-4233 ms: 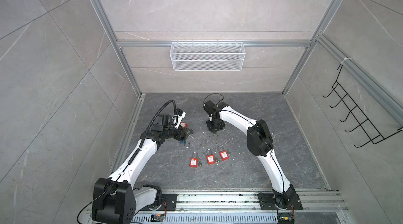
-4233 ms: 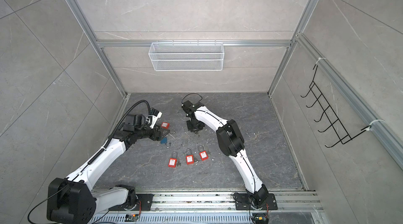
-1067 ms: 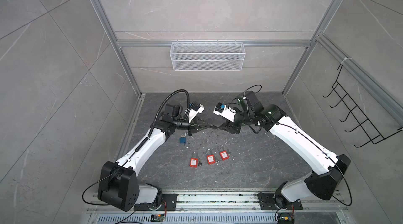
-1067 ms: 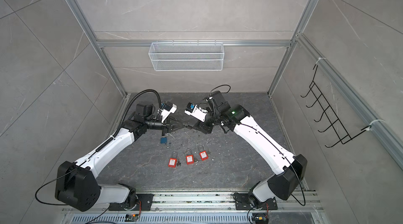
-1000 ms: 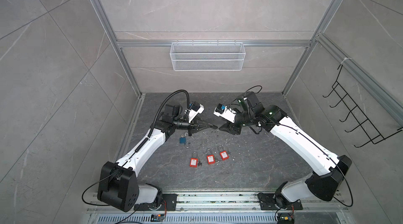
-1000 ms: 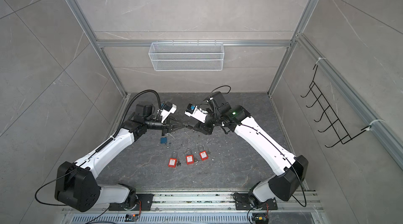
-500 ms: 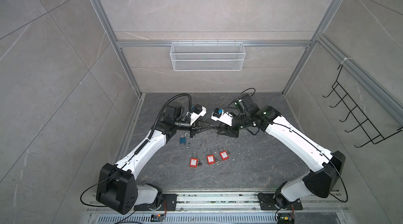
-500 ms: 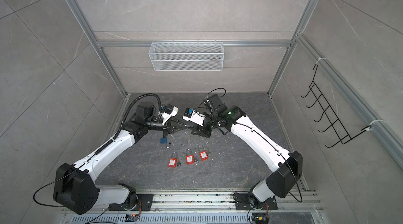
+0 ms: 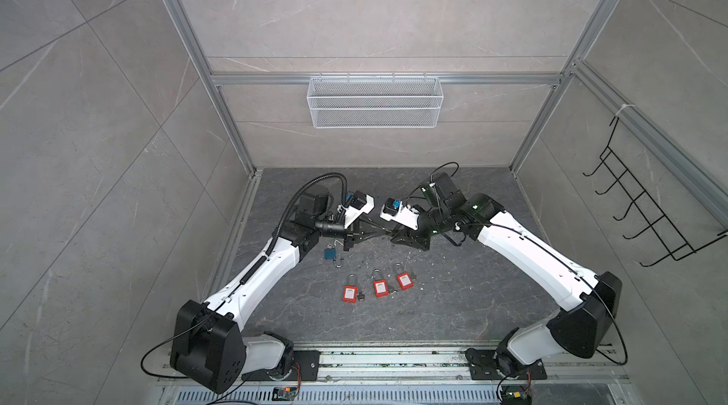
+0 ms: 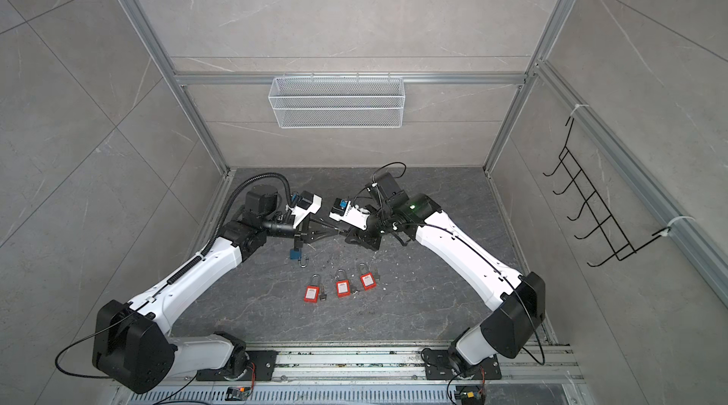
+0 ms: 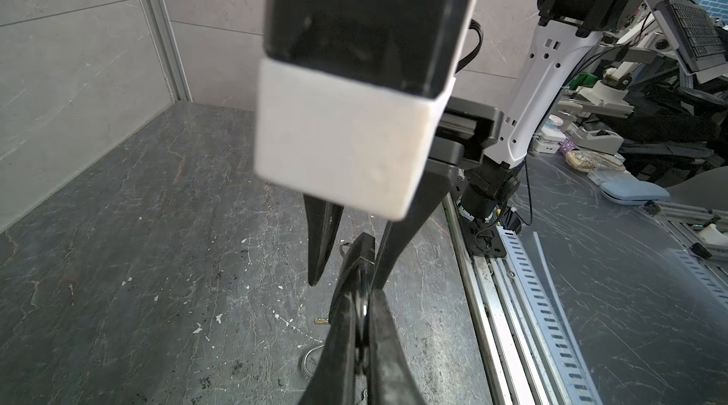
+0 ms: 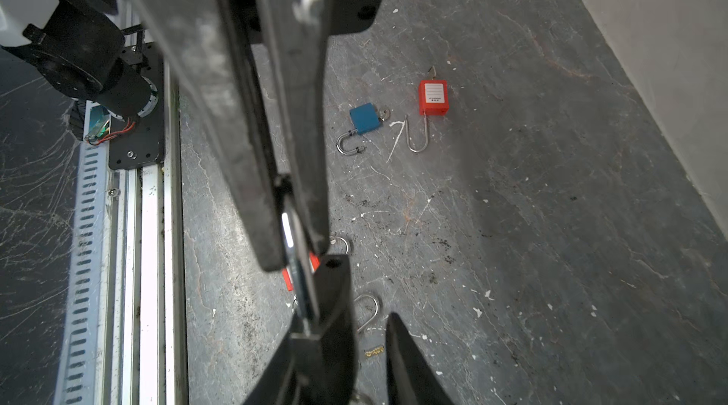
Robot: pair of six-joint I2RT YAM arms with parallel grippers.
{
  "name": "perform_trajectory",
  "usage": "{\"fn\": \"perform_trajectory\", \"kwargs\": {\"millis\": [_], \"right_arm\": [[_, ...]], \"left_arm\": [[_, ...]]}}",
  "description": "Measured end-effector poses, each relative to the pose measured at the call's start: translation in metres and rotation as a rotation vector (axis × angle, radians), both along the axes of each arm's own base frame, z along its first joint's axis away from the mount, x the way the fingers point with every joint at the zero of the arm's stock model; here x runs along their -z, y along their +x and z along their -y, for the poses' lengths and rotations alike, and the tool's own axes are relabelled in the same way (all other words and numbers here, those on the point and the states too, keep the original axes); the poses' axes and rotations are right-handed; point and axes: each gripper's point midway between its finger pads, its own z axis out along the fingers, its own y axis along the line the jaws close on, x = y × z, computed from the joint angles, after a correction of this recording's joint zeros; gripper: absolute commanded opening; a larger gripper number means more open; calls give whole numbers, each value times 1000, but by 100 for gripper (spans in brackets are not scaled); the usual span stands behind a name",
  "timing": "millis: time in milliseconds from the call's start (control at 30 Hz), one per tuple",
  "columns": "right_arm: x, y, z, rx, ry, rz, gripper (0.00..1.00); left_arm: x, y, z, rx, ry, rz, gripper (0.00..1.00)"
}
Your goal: Lock with the key
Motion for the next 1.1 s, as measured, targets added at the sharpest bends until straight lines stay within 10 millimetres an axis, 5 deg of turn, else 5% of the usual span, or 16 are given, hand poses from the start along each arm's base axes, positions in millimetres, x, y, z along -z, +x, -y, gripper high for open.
{"fn": "perform_trajectory", "kwargs": {"millis": [333, 800, 833, 867, 933, 1100], "right_arm": [[-5, -9, -8, -51, 10, 40, 30], [-7, -14, -5, -63, 10, 49, 8], [-6, -15, -4, -65, 7, 43, 8], [-6, -15, -4, -65, 3, 37, 8], [-6, -18, -4, -71, -1, 18, 7], [-7, -25, -2, -84, -15, -26, 6]], "left_arm": [[1, 0, 0, 1, 2, -4, 0], [3, -6, 2, 24, 8, 0, 0], [4, -7, 2, 25, 9, 3, 3], [4, -7, 2, 26, 12, 11, 23], [8, -5, 1, 10, 34, 26, 36], [13, -1, -6, -27, 129, 83, 36]]}}
